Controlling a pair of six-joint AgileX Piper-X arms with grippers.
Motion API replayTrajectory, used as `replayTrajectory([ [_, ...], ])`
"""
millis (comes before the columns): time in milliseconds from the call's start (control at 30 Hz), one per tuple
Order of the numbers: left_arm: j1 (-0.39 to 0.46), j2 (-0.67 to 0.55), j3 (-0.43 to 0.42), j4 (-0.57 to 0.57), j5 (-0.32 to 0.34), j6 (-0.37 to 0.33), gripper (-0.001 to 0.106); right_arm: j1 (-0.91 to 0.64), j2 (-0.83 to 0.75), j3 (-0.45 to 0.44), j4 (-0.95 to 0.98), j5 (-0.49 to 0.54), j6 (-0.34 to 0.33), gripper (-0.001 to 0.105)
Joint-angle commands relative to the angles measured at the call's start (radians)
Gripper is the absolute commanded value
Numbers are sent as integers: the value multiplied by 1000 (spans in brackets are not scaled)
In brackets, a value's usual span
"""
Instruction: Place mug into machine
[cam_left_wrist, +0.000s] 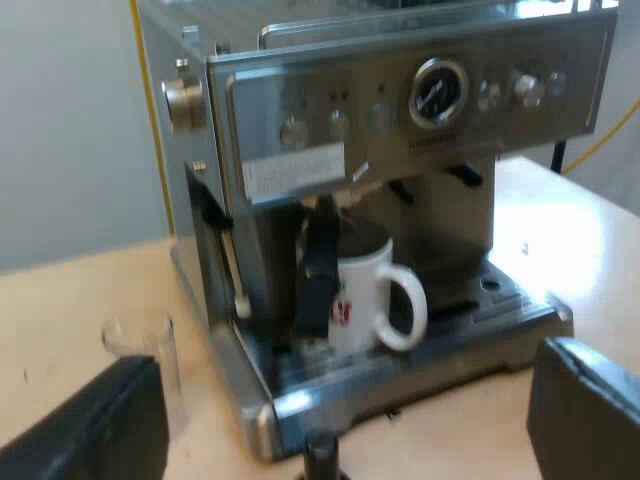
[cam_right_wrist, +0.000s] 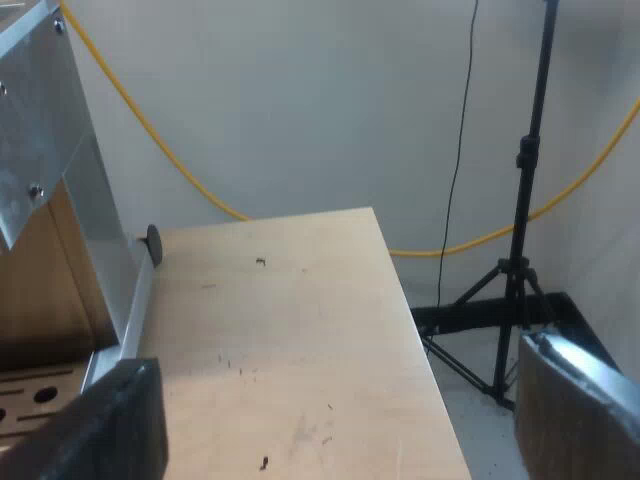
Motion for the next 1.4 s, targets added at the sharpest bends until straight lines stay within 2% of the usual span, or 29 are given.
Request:
replayTrajectory([
  [33,-3,-58,0,64,-6,-2,74,-4,-49,15,24,-6,-10,72],
  [233,-3,-143,0,159,-26,-2,74,-2,-77,18,67,1,-8,72],
  [433,-3,-145,-6,276,-51,29,74,-3,-77,21,71,-9,-4,72],
  [600,-3,-142,15,201,-90,29,74,-3,-77,25,68,-26,-4,72],
  [667,-3,-142,38,121,-112,27,74,-3,-77,35,67,-42,-4,72],
  [867,-3,-142,109,6,-119,27,74,-3,-77,72,60,-63,-6,72],
  [1133,-3,-142,184,1,-183,27,74,-3,-77,144,60,-131,-6,72],
  [1400,-3,-142,213,13,-186,26,74,-3,-75,204,67,-133,-6,72],
])
